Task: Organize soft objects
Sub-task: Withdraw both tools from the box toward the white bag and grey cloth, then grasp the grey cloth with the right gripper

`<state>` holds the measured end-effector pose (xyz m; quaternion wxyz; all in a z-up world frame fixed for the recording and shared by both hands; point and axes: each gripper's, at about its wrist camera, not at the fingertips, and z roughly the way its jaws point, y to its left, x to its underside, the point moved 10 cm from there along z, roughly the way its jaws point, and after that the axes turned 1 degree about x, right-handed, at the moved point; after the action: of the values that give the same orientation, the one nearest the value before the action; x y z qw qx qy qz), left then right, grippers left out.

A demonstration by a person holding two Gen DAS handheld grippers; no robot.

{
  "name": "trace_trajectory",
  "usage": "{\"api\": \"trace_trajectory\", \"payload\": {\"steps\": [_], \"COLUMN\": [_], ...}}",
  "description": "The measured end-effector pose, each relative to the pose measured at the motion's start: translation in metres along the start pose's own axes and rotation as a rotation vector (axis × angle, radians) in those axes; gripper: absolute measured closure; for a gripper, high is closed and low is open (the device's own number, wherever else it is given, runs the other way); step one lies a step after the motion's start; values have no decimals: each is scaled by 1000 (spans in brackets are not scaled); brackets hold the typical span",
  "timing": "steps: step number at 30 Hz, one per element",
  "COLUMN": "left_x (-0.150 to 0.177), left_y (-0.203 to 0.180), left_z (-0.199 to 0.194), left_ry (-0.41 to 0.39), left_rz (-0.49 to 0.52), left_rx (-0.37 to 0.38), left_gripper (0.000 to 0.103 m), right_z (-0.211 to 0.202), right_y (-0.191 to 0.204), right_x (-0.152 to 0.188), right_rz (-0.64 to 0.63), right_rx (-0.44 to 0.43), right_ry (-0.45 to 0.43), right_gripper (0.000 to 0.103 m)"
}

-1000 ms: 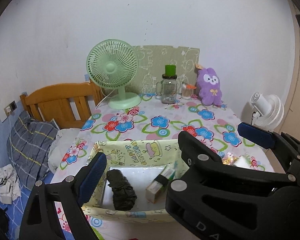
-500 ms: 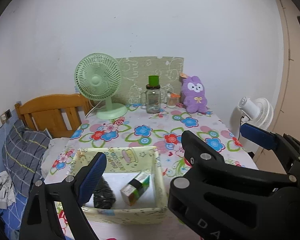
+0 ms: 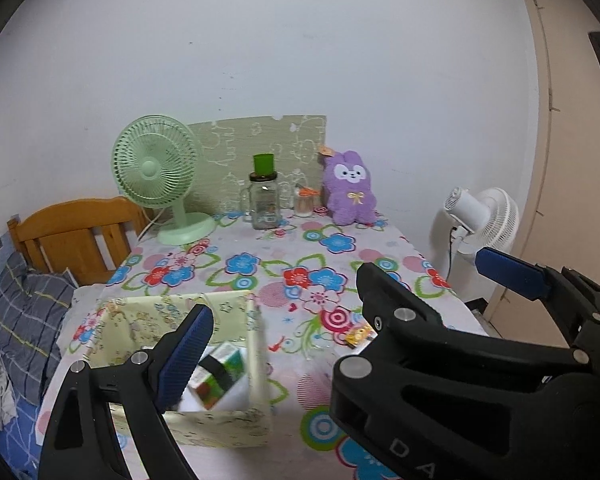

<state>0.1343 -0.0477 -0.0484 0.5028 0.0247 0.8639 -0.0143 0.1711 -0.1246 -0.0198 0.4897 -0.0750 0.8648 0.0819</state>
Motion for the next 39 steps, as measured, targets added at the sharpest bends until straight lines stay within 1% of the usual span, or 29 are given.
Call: {"api": "trace_trajectory", "payload": {"steps": [8, 12, 21, 25, 28, 34, 39], "left_x": [15, 23, 37, 48, 61, 84, 101], "left_y": [-31, -48, -70, -79, -86, -91, -94], "left_z": [11, 20, 31, 40, 50, 67, 77], "left_ry": [15, 32, 28, 53, 87, 144, 172], "left_rz": [25, 48, 62, 65, 72, 80, 84], "left_rx": [33, 61, 88, 103, 110, 102, 102], "left_gripper": [11, 11, 11, 11, 11, 12, 14], "right_z": [1, 5, 10, 15, 20, 37, 48], "right_y": [-32, -46, -70, -81, -88, -99, -103], "right_x": [21, 31, 50, 62, 72, 100, 117], "right_rz": [24, 33, 56, 66, 72, 96, 96], "right_rx": [28, 37, 51, 64, 75, 89, 97], "right_ry": [9, 11, 17, 35, 56, 113, 143], "right_gripper": [13, 13, 13, 13, 13, 13, 13]}}
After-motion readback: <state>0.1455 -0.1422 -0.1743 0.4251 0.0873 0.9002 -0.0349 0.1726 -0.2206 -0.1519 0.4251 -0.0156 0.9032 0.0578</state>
